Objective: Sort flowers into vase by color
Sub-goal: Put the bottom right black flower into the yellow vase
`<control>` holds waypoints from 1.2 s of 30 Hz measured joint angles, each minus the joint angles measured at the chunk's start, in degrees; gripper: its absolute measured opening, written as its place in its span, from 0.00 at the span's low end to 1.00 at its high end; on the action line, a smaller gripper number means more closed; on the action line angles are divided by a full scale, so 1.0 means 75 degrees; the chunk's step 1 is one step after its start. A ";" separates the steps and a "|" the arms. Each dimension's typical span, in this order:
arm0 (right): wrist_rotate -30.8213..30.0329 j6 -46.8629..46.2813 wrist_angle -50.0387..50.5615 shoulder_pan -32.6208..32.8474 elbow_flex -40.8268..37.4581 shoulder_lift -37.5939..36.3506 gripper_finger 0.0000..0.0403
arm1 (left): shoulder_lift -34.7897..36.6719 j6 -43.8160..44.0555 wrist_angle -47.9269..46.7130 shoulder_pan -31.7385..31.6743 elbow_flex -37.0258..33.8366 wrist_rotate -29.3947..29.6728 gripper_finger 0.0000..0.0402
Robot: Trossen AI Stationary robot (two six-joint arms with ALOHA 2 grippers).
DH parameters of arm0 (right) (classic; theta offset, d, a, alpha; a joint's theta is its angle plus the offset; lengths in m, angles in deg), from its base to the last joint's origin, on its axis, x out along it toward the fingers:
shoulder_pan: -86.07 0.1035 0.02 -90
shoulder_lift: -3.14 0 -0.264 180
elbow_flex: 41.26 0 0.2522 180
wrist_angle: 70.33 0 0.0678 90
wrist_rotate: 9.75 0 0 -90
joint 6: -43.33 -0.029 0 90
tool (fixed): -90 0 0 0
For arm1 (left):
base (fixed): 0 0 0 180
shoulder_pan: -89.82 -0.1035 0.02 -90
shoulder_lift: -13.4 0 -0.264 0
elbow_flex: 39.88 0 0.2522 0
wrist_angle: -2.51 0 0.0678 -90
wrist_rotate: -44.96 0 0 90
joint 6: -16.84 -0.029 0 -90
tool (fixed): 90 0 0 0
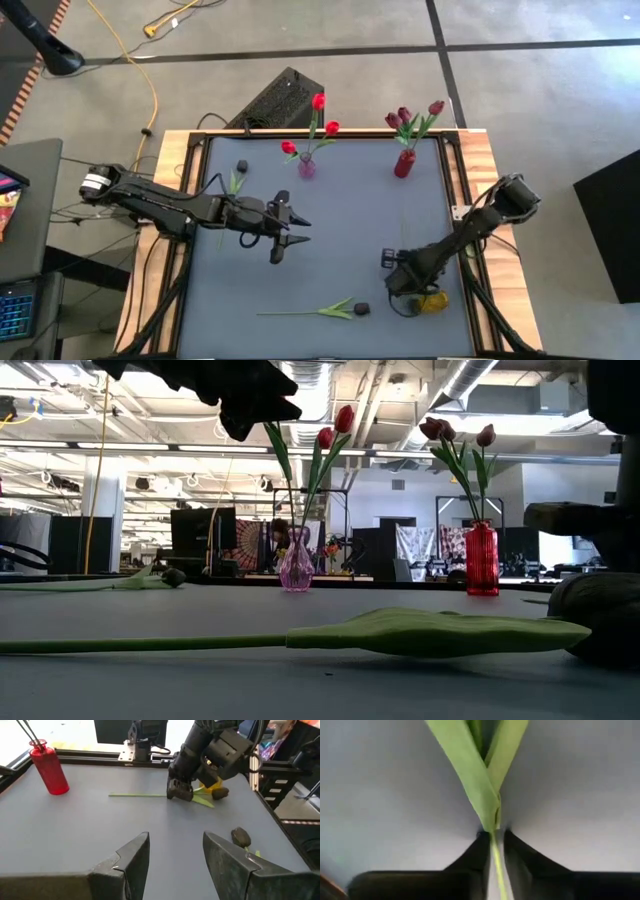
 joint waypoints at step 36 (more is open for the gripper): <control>0.1516 -0.5561 -0.1795 0.0217 0.0548 -0.7098 0.05 | 0.0003 0.0139 0.0126 0.0001 0.0000 0.0097 0.43</control>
